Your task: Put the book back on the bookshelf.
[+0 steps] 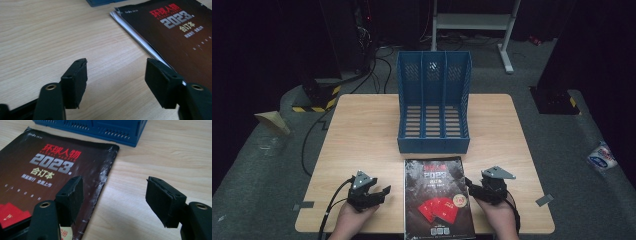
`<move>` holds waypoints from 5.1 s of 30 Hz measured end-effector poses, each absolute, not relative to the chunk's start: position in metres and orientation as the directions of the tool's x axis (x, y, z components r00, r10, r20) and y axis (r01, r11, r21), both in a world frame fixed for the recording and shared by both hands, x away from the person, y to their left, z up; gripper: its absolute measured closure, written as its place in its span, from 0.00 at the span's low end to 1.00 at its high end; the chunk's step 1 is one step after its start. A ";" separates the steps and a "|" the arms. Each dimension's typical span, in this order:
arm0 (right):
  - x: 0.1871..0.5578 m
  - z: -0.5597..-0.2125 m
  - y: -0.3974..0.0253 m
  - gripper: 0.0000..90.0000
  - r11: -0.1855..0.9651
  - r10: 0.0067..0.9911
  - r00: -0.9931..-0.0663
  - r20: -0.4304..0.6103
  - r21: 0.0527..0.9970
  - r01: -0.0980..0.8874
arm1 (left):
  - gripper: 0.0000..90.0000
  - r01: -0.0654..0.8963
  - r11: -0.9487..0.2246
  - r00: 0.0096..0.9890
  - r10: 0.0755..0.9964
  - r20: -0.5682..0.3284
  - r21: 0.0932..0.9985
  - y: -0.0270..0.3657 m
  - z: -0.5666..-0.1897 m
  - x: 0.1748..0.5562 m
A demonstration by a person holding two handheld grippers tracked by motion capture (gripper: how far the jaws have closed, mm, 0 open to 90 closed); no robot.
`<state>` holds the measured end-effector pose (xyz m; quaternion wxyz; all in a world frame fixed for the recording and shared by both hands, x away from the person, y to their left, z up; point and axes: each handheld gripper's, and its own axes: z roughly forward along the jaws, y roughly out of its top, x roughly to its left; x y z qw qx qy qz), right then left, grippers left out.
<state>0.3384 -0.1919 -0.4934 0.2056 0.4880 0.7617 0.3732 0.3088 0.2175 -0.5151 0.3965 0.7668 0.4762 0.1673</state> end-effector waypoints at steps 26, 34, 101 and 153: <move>0.332 -0.517 -0.159 0.34 0.286 0.872 -0.479 0.101 0.689 0.666 | 0.33 0.603 -0.299 0.583 0.798 -0.153 0.739 0.162 -0.523 0.311; 0.330 -0.519 -0.148 0.32 0.283 0.866 -0.488 0.107 0.700 0.656 | 0.38 0.600 -0.291 0.586 0.793 -0.162 0.745 0.165 -0.524 0.309; 0.317 -0.511 -0.125 0.47 0.065 0.725 -0.543 0.425 0.742 0.667 | 0.36 0.612 -0.263 0.456 0.888 -0.062 0.746 0.178 -0.525 0.305; 0.328 -0.522 -0.123 0.62 0.092 0.781 -0.458 0.424 0.648 0.756 | 0.37 0.606 -0.266 0.462 0.885 -0.060 0.750 0.178 -0.526 0.305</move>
